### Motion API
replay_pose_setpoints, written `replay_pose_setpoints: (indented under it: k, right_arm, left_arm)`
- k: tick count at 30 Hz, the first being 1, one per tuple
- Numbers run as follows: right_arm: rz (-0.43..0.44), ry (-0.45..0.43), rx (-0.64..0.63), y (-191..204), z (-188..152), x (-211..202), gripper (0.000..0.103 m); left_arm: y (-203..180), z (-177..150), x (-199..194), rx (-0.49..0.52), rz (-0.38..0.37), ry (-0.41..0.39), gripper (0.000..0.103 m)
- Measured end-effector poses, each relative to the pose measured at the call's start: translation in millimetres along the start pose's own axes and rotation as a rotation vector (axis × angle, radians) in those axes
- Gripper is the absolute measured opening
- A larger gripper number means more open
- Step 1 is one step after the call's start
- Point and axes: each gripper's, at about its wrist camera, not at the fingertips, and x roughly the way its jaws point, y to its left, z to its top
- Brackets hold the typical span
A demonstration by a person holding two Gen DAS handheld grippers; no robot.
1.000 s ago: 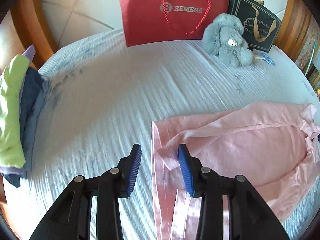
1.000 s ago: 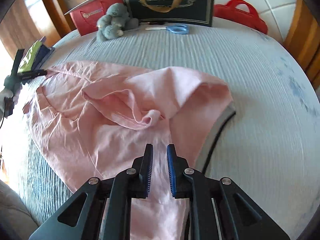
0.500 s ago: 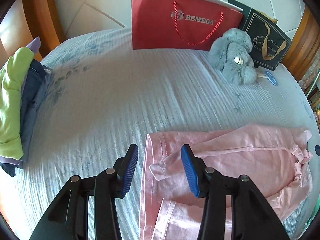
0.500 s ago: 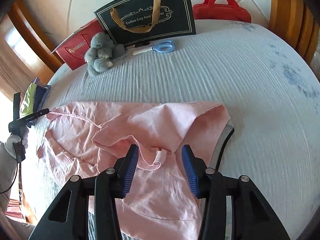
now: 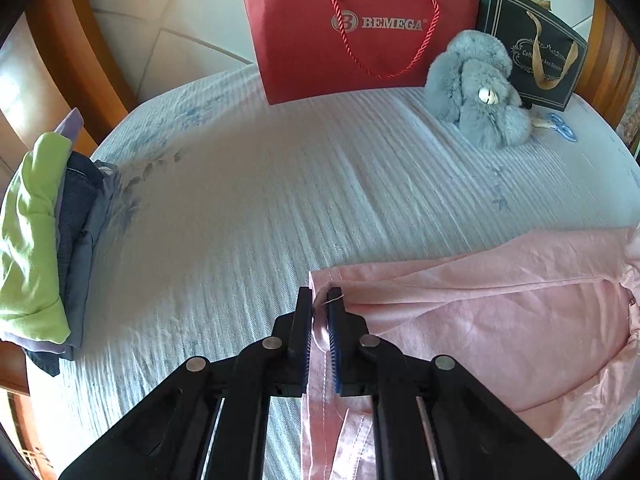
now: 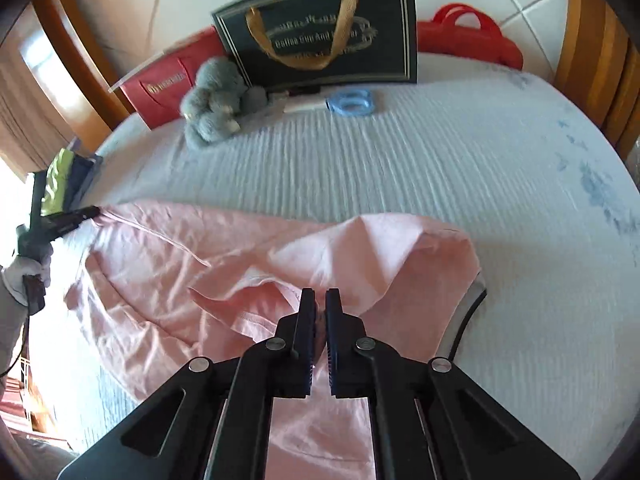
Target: Fold clothes
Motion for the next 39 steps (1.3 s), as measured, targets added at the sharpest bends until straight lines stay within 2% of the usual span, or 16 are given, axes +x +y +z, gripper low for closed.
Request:
replay_pose_setpoints:
  k: [2, 7, 9, 11, 12, 13, 15, 17, 19, 23, 28, 33, 34, 35, 36, 39]
  right_arm:
    - [0.001, 0.010, -0.018, 0.3, -11.8, -20.5, 0.005]
    - [-0.056, 0.253, 0.033, -22.4, -70.0, 5.7, 0.007]
    - [-0.027, 0.204, 0.116, -30.3, -73.1, 2.0, 0.011]
    - [0.000, 0.151, 0.173, -33.2, -70.3, -1.6, 0.033]
    - [0.011, 0.125, 0.186, -31.8, -66.0, -2.9, 0.056]
    - [0.022, 0.099, 0.199, -30.3, -61.6, -4.2, 0.062]
    - [0.031, 0.087, 0.199, -24.7, -53.2, -0.7, 0.060]
    - [0.015, 0.085, 0.202, -19.9, -49.8, 3.4, 0.056]
    - [-0.012, 0.086, 0.193, -14.6, -51.4, 7.6, 0.051]
    - [-0.052, 0.102, 0.141, -5.0, -60.9, 12.7, 0.051]
    - [-0.061, 0.092, 0.098, 0.4, -68.2, 12.0, 0.051]
    - [-0.037, 0.104, 0.088, 2.4, -65.6, 28.5, 0.051]
    - [-0.029, 0.112, 0.087, 2.5, -65.1, 34.1, 0.047]
    - [-0.024, 0.124, 0.083, 2.9, -64.4, 40.3, 0.036]
    - [-0.035, 0.131, 0.074, 3.6, -62.3, 43.4, 0.010]
    - [-0.046, 0.089, 0.060, 4.5, -53.9, 32.2, 0.005]
  left_arm:
    - [1.6, -3.8, -1.8, 0.003, -0.003, 0.006, 0.007]
    - [5.5, -13.2, -6.5, 0.009, -0.011, 0.020, 0.019]
    - [-1.2, -11.7, -20.4, 0.009, -0.031, -0.003, 0.028]
    - [-8.4, -10.0, -35.0, 0.010, -0.052, -0.028, 0.037]
    - [-11.9, -9.2, -42.2, 0.010, -0.062, -0.040, 0.038]
    - [-15.5, -8.3, -49.5, 0.010, -0.072, -0.053, 0.038]
    - [-22.7, -6.6, -64.1, 0.010, -0.093, -0.077, 0.038]
    - [-57.6, -7.5, -74.5, 0.059, -0.148, -0.094, 0.038]
    - [-103.8, -8.3, -76.9, 0.105, -0.225, -0.088, 0.038]
    - [-198.3, -11.4, -75.1, 0.196, -0.359, -0.057, 0.038]
    - [-278.4, -16.1, -58.5, 0.314, -0.373, -0.025, 0.038]
    - [-303.6, -11.0, -38.7, 0.338, -0.346, 0.002, 0.038]
    - [-305.4, -10.6, -37.4, 0.342, -0.349, 0.004, 0.035]
    - [-307.2, -10.2, -36.0, 0.347, -0.352, 0.006, 0.007]
    - [-308.9, -9.8, -34.7, 0.351, -0.355, 0.008, 0.003]
    - [-304.5, -6.9, -55.1, 0.347, -0.360, -0.041, 0.002]
